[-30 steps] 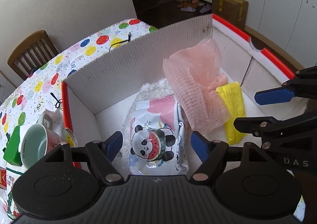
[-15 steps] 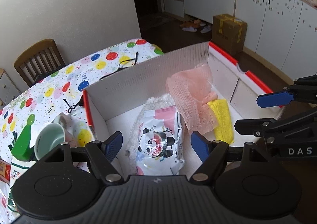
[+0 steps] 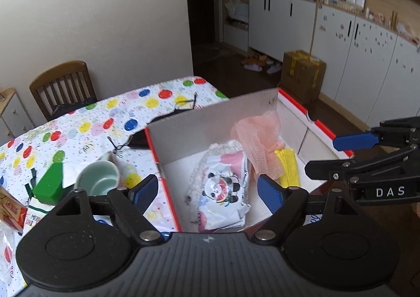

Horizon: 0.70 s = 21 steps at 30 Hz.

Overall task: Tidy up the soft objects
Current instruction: 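Withdraw both tools from the box toward the Christmas stocking and green sponge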

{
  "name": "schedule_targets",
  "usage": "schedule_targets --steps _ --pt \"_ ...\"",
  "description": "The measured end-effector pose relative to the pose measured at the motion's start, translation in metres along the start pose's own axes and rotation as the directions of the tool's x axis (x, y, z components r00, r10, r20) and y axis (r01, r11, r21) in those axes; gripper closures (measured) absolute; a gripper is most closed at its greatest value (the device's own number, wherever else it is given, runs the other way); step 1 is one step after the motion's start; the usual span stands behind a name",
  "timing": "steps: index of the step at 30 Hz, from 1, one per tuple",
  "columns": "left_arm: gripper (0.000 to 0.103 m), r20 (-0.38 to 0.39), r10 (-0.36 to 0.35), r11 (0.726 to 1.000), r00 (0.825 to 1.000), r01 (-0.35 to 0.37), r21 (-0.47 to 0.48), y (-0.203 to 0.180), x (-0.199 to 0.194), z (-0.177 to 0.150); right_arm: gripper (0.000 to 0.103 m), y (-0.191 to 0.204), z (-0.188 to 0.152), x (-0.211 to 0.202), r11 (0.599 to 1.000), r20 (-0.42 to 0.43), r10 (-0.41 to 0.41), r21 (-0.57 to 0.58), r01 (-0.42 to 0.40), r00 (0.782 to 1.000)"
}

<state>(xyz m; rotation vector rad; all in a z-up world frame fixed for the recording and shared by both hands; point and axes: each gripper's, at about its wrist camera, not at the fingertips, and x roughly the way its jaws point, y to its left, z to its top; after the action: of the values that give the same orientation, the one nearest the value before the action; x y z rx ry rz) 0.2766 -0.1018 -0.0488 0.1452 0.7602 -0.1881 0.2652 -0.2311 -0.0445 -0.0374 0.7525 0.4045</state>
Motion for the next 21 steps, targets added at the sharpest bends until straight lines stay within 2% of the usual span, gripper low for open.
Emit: schedule_targets --steps 4,10,19,21 --pt "0.020 0.041 -0.003 1.000 0.999 0.004 -0.026 0.015 -0.019 -0.003 0.039 0.016 0.002 -0.007 1.000 0.025 0.007 0.004 -0.007 1.000" --pt "0.020 0.097 0.006 0.999 0.995 -0.002 -0.047 0.039 -0.047 -0.013 0.028 0.048 0.003 -0.013 0.999 0.058 0.032 0.014 -0.033 0.998" --pt "0.018 0.120 0.006 0.996 0.993 0.006 -0.092 0.084 -0.074 -0.040 0.017 0.100 0.001 -0.010 0.997 0.072 0.074 0.014 -0.075 0.995" --pt "0.014 0.122 0.004 0.994 0.992 0.010 -0.111 0.098 -0.078 -0.047 0.016 0.111 0.002 -0.007 0.996 0.070 0.085 0.010 -0.086 0.994"
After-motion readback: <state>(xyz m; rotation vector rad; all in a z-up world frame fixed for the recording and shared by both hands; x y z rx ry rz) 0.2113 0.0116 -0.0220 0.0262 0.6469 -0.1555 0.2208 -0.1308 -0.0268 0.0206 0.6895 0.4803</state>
